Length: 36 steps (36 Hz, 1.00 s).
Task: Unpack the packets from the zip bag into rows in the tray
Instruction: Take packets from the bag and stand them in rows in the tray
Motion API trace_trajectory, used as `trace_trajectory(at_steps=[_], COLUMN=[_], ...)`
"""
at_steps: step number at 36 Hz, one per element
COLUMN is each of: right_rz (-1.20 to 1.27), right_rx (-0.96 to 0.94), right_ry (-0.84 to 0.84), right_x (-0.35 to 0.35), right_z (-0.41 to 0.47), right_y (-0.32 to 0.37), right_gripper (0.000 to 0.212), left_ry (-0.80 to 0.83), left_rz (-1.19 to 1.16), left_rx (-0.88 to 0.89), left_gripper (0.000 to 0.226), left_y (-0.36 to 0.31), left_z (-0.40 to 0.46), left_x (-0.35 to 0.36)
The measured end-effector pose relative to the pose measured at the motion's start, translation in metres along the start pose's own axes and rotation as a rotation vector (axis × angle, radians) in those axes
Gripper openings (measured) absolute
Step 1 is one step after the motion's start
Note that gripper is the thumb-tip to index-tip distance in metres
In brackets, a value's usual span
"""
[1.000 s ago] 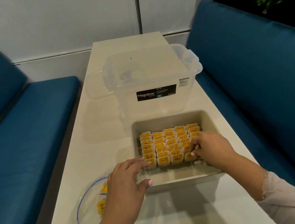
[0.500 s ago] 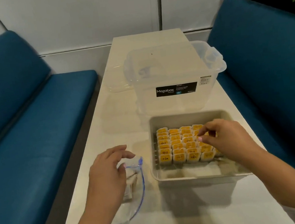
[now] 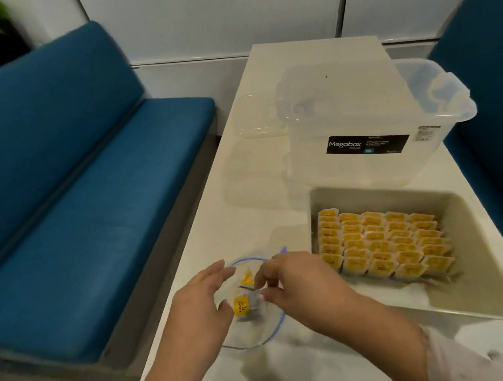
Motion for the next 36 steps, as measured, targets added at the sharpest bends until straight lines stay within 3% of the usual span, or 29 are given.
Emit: trace_trajectory(at_steps=[6, 14, 29, 36], right_rz=[-0.306, -0.446, -0.359, -0.146], right_rx=[-0.084, -0.042, -0.048, -0.045], right_ry=[0.235, 0.249, 0.193, 0.133], right_x=[0.054, 0.068, 0.067, 0.063], right_z=[0.025, 0.038, 0.037, 0.037], right_y=[0.005, 0.001, -0.004, -0.003], right_gripper=[0.023, 0.034, 0.028, 0.029], left_ry=[0.013, -0.002, 0.000, -0.009], left_rz=[-0.016, -0.034, -0.010, -0.011], left_rx=[0.004, 0.005, 0.032, 0.024], left_gripper=[0.063, 0.063, 0.063, 0.067], left_y=[0.002, 0.001, 0.005, 0.008], left_z=[0.000, -0.001, 0.003, 0.006], left_x=[0.006, 0.005, 0.009, 0.011])
Point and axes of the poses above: each hand's wrist, its own z-axis towards the middle knuckle, its own x-axis out of the palm, y = z × x, the point moved 3 cm from there along z, towards the middle knuckle, and after that the axes turned 14 degrees about -x, right-handed, at the moved point
